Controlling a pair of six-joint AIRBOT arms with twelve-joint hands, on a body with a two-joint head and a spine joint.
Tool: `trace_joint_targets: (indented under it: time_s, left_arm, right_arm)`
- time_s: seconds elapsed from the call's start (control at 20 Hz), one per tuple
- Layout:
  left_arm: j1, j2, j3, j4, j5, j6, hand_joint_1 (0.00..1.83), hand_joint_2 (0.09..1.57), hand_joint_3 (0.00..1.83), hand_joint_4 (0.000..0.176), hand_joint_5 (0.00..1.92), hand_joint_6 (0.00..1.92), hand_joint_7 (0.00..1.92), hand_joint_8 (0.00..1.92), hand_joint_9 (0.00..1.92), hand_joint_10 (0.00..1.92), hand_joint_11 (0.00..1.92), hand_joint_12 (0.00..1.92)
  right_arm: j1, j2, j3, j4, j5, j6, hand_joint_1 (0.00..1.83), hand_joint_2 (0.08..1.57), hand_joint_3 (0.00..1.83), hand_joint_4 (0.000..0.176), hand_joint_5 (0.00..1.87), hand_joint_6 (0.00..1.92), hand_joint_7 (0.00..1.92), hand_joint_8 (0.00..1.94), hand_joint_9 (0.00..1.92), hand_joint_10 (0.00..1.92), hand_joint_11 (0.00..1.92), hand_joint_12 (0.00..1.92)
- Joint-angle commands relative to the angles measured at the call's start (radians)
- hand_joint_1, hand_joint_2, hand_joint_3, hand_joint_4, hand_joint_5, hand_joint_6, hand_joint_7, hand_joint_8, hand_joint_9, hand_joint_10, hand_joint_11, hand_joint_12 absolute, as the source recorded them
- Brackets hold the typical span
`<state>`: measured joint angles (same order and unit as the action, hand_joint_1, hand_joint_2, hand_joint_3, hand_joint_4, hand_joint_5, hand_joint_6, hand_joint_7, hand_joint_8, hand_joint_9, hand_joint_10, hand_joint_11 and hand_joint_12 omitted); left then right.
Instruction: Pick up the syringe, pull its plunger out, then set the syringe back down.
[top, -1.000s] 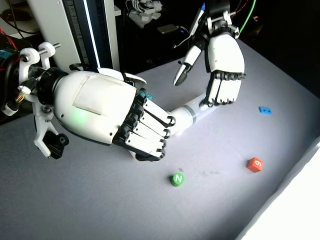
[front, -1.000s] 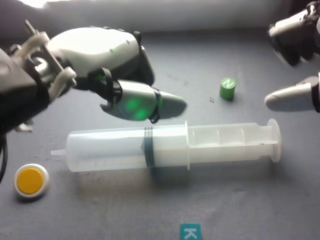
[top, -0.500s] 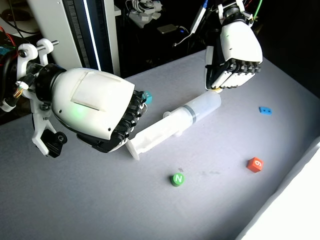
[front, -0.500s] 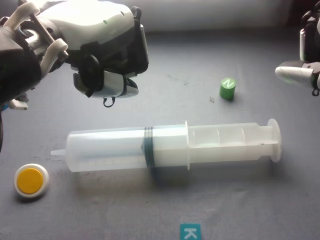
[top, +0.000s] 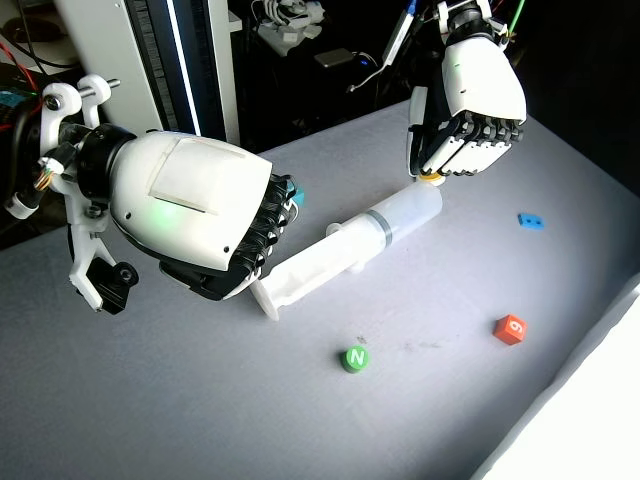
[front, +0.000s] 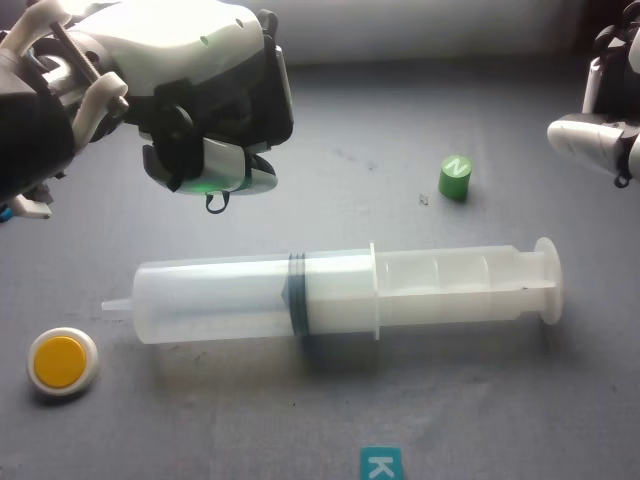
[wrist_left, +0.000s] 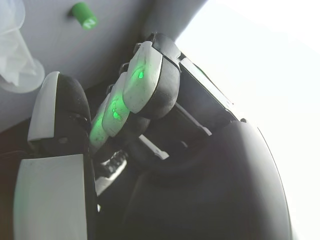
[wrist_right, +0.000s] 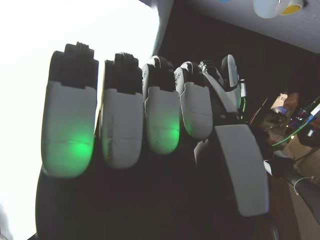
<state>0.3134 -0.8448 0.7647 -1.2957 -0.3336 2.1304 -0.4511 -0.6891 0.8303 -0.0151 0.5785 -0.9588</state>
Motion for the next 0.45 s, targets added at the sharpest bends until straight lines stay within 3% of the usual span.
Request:
trace_joint_targets:
  time_s: [0.0,0.4]
  left_arm:
    - [-0.018,0.005,0.001,0.027,-0.033,0.002,1.19,1.22,0.01,0.14,1.45,1.92,1.51,1.92,1.53,1.92,1.48,1.92]
    - [-0.017,0.009,-0.003,0.029,-0.033,0.003,1.17,1.23,0.01,0.14,1.44,1.92,1.49,1.92,1.5,1.92,1.45,1.92]
  right_arm:
    - [0.015,0.005,-0.003,0.007,0.114,0.004,0.19,1.57,0.15,0.176,1.59,1.92,1.77,1.94,1.86,1.92,1.92,1.92]
    - [0.015,0.004,-0.004,-0.005,0.116,0.004,0.28,1.57,0.1,0.176,1.61,1.92,1.76,1.94,1.85,1.92,1.92,1.92]
